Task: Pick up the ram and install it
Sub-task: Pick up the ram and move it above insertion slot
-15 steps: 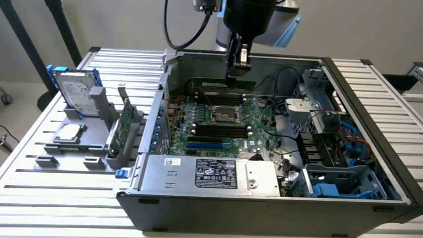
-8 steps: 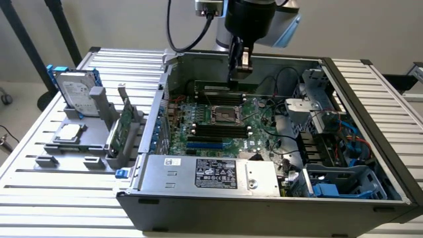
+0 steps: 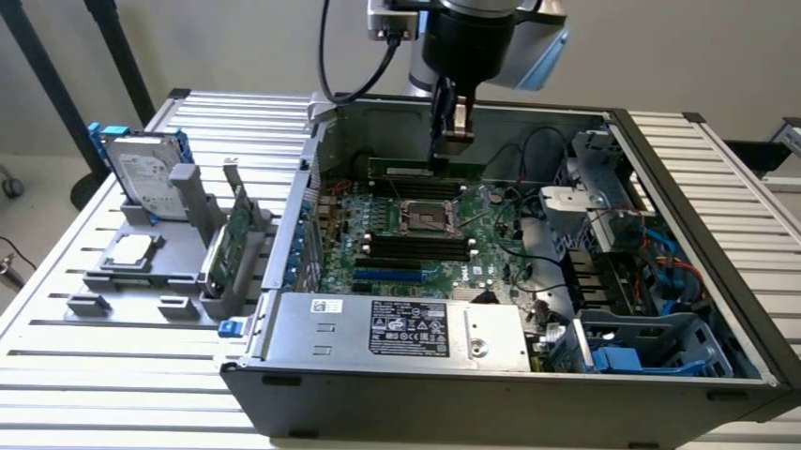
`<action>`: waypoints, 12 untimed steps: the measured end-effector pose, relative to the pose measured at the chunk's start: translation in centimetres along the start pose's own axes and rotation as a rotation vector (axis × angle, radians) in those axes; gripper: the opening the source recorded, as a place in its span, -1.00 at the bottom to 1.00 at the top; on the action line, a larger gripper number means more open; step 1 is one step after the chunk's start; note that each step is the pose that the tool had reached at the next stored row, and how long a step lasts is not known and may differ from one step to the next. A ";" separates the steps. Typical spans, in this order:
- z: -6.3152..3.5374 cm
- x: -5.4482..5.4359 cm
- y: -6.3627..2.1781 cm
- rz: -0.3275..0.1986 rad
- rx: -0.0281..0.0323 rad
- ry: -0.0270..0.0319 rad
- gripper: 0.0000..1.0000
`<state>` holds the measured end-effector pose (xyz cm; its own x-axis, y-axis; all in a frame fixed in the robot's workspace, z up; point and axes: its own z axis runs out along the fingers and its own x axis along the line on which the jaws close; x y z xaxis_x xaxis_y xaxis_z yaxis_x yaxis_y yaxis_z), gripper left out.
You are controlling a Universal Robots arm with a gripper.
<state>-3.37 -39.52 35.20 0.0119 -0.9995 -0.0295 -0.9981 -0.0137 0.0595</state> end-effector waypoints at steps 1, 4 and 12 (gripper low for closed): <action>0.14 0.0 -0.01 0.004 0.0007 0.0001 -0.75; 0.61 -0.1 -0.04 0.022 0.0024 -0.0001 -0.75; 1.90 -0.9 -0.14 0.046 0.0036 0.0038 -0.75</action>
<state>-3.36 -38.52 33.32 -0.0334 -0.9992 -0.0231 -0.9979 0.0321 0.0571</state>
